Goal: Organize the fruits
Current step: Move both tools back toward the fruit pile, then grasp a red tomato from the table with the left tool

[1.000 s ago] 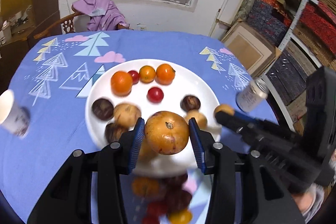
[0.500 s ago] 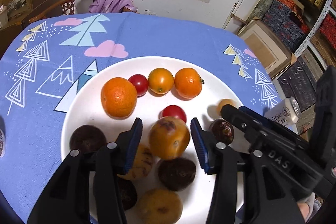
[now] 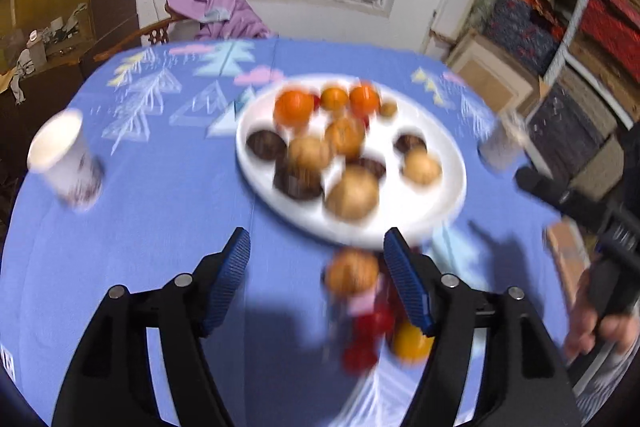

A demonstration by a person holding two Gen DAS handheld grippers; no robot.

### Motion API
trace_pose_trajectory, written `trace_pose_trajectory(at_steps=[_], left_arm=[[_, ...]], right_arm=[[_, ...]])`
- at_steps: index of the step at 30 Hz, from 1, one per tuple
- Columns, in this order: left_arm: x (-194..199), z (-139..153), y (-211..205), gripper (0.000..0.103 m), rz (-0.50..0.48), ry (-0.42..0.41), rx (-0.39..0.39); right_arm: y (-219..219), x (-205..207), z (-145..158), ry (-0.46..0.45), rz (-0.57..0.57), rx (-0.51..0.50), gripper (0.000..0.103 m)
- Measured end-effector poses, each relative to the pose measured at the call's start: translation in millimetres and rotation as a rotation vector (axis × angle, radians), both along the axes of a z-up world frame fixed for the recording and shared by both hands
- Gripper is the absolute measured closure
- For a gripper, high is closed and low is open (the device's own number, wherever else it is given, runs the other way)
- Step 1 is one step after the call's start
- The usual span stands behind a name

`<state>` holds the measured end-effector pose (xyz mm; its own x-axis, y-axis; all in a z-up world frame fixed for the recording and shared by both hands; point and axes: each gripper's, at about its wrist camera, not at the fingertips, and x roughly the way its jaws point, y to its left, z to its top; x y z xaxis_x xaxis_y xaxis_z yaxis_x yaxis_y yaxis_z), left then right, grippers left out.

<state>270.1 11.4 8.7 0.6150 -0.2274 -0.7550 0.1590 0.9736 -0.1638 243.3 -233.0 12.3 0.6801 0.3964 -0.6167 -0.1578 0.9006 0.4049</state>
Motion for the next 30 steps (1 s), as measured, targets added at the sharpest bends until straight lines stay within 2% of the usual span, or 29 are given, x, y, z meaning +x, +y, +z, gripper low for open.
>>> trace_pose_trajectory(at_steps=[3,6,13,16,19,22,26,30], left_arm=[[-24.8,-19.3,1.9,0.035,-0.028,0.027,0.004],[-36.5,-35.6,3.7,0.035,-0.040,0.065,-0.021],[-39.8,-53.6,-2.6,0.035,-0.085,0.115,-0.042],[-37.4,-62.7,-7.9,0.035,-0.092,0.132,-0.004],[-36.6,-62.9,-6.8,0.033,-0.081,0.119,0.005],[-38.4,-53.7,9.8,0.034,-0.008,0.077,0.014],[-40.3,-51.5,41.3,0.035,0.055,0.103,-0.077],[-43.2,-46.5,39.7,0.035,0.039,0.079,-0.088]], right_arm=[[-4.9,-29.1,-12.1,0.016,0.004,0.034,0.027],[-10.9,-41.3,-24.1,0.045,0.002,0.066,0.027],[-21.8,-39.8,-33.7,0.077,-0.015,0.099,0.027],[-24.1,-39.9,-35.2,0.081,-0.021,0.110,0.027],[-23.0,-40.1,-36.1,0.083,-0.020,0.108,0.027],[-21.1,-40.8,-36.8,0.084,-0.012,0.096,0.027],[-17.3,-42.0,-36.1,0.079,0.003,0.090,0.027],[-10.1,-43.4,-36.1,0.078,0.029,0.076,0.027]])
